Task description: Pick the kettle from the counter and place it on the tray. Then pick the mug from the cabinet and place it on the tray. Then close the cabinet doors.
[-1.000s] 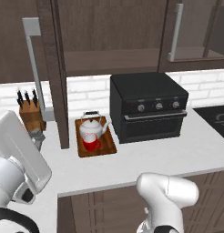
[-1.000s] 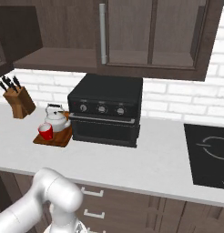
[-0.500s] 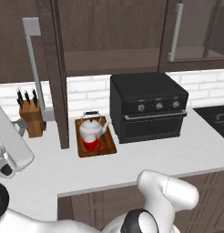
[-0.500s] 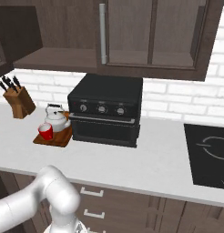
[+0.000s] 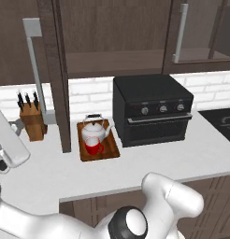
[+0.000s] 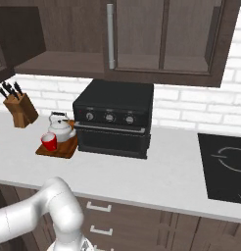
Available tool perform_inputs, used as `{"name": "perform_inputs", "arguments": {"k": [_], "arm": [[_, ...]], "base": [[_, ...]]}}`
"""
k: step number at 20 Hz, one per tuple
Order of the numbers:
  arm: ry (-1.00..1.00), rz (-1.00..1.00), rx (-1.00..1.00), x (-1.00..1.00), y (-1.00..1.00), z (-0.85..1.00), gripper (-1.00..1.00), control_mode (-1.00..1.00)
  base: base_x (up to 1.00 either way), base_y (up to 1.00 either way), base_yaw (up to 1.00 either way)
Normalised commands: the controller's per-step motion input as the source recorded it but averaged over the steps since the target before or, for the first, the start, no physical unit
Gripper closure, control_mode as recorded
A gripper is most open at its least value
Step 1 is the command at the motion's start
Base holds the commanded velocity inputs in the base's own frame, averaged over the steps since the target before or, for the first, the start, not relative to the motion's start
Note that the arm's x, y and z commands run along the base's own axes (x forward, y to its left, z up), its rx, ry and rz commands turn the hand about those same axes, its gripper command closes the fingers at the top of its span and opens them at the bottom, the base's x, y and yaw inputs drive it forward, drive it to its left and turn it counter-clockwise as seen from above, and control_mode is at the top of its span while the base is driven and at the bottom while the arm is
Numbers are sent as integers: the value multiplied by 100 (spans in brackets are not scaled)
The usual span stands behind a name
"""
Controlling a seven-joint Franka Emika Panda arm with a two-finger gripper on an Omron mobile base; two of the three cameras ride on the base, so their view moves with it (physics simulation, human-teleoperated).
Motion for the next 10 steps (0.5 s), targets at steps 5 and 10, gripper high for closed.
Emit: {"name": "perform_inputs", "arguments": {"k": [5,10], "arm": [[-1,-3,0,8,-14,0,100,-100],[0,-12,-2,45,-70,7,100,-100]], "base": [[0,0,0],[0,0,0]]}}
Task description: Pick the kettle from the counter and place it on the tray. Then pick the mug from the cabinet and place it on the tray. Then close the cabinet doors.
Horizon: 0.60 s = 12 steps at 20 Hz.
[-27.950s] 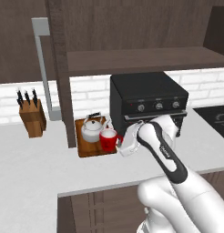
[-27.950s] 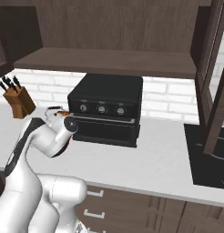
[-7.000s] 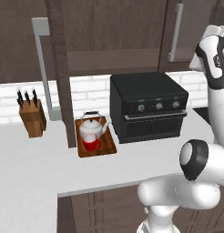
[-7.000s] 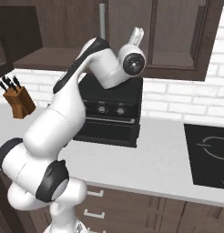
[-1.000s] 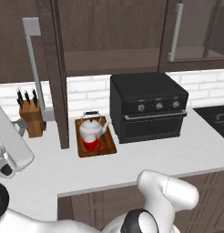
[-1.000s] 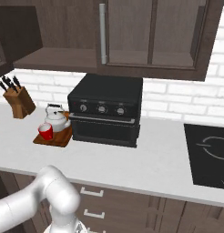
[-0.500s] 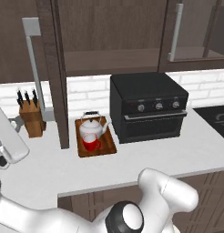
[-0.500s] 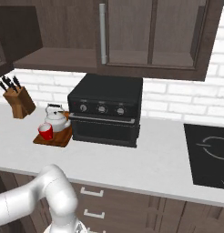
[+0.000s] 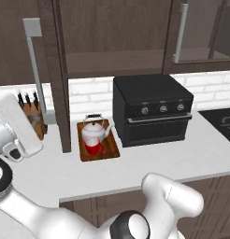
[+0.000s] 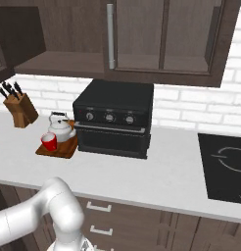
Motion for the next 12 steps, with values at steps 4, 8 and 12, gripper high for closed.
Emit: {"name": "perform_inputs", "arguments": {"k": [4,8,12], "arm": [[-2,-22,-5,30,-99,24,100,-100],[-7,-21,-8,2,-100,35,100,-100],[-10,-17,-8,0,-100,39,100,-100]], "base": [[0,0,0],[0,0,0],[0,0,0]]}}
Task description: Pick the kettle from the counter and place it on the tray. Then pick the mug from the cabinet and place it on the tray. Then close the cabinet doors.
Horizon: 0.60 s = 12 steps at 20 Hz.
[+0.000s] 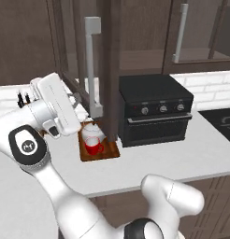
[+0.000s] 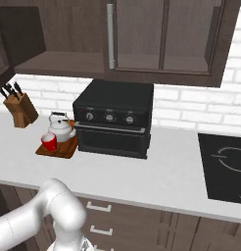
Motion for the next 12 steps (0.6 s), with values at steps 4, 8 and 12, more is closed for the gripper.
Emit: {"name": "perform_inputs", "arguments": {"k": [4,8,12], "arm": [[-12,-14,-7,0,-100,35,100,-100],[-17,-5,-2,13,-99,30,100,-100],[-25,2,0,28,-86,46,100,-100]], "base": [[0,0,0],[0,0,0],[0,0,0]]}}
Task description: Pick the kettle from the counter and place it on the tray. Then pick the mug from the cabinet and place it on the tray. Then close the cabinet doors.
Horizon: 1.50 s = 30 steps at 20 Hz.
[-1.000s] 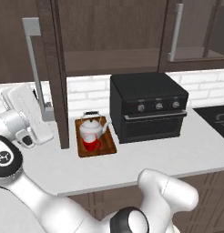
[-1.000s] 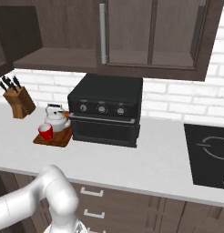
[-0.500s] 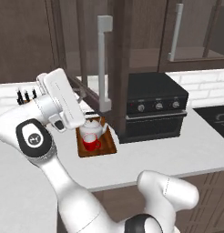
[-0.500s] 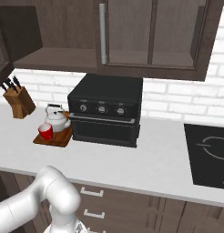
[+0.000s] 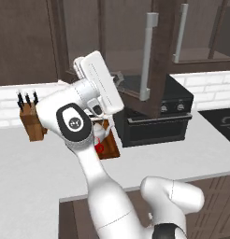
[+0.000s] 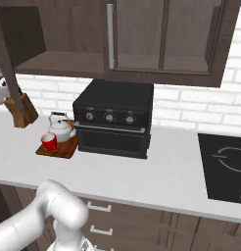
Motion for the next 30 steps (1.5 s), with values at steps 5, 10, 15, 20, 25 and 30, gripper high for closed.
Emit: {"name": "perform_inputs", "arguments": {"k": [5,10,15,20,25,30], "arm": [[-17,10,4,45,-63,60,100,-100],[-1,25,26,96,-20,29,100,-100],[16,43,26,100,-2,-2,100,-100],[11,39,18,100,-6,-28,100,-100],[10,34,0,100,-1,-83,100,-100],[9,37,3,100,-19,-66,100,-100]], "base": [[0,0,0],[0,0,0],[0,0,0],[0,0,0],[0,0,0],[0,0,0]]}}
